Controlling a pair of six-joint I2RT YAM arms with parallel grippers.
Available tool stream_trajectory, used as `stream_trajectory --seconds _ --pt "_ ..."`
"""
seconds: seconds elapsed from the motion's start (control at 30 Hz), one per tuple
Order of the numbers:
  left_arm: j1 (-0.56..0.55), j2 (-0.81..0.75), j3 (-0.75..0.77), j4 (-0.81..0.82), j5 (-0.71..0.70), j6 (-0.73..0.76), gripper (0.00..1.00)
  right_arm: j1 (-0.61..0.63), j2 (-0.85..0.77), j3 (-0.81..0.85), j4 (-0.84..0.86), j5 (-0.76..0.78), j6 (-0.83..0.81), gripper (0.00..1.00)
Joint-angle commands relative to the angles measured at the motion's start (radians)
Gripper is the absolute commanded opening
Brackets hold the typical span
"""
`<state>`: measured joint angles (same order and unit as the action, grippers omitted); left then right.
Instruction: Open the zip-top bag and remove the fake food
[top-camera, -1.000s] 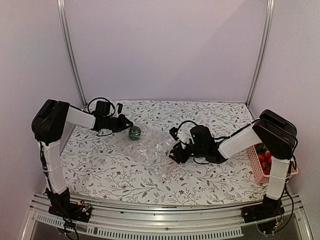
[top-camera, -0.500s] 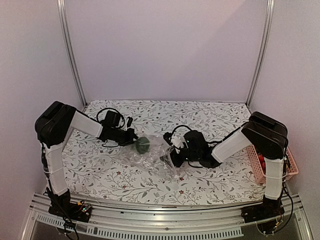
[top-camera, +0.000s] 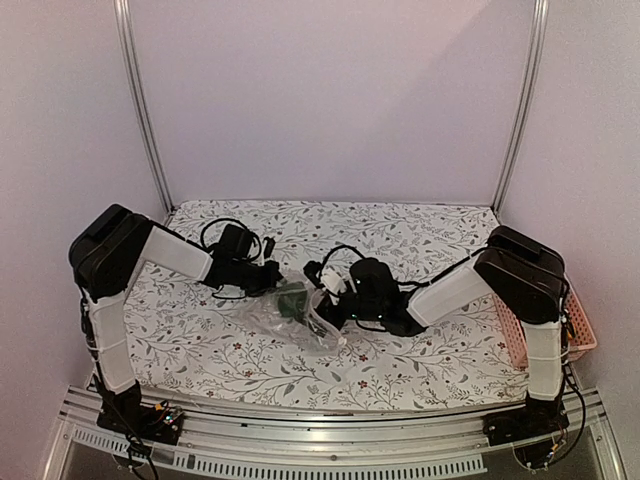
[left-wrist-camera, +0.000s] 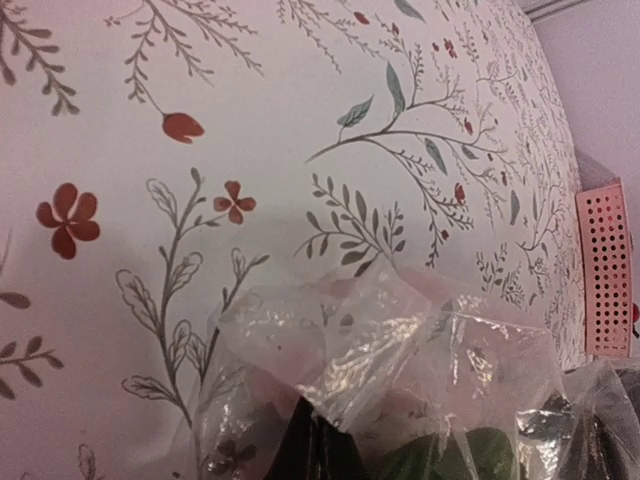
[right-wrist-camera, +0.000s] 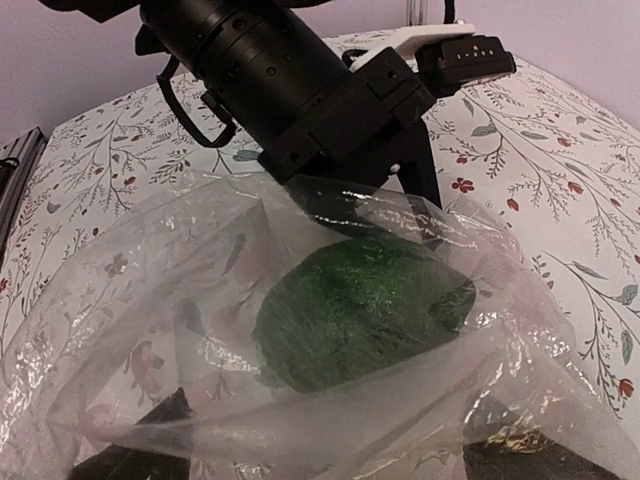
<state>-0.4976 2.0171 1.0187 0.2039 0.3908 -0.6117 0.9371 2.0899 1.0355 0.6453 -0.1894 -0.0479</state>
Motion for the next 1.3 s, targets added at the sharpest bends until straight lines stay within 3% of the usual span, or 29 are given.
stream_trajectory --seconds 0.0,0.43,0.53,0.8,1.27 --pt "-0.035 -0.071 -0.008 0.001 -0.008 -0.031 0.0 0.013 0.043 0.046 0.016 0.007 0.001 0.97" --pt "-0.114 -0.09 -0.015 0.093 0.103 -0.096 0.0 0.016 0.135 0.148 -0.029 0.087 0.013 0.95" --pt "-0.114 -0.111 -0.023 0.094 0.099 -0.098 0.0 0.016 0.154 0.15 -0.036 0.085 0.011 0.88" --pt "-0.096 -0.2 -0.005 -0.044 -0.039 -0.006 0.0 0.016 0.099 0.079 -0.034 0.1 0.01 0.53" --pt "0.049 -0.311 -0.027 -0.157 -0.28 0.096 0.0 0.016 -0.104 -0.116 -0.009 0.127 0.017 0.42"
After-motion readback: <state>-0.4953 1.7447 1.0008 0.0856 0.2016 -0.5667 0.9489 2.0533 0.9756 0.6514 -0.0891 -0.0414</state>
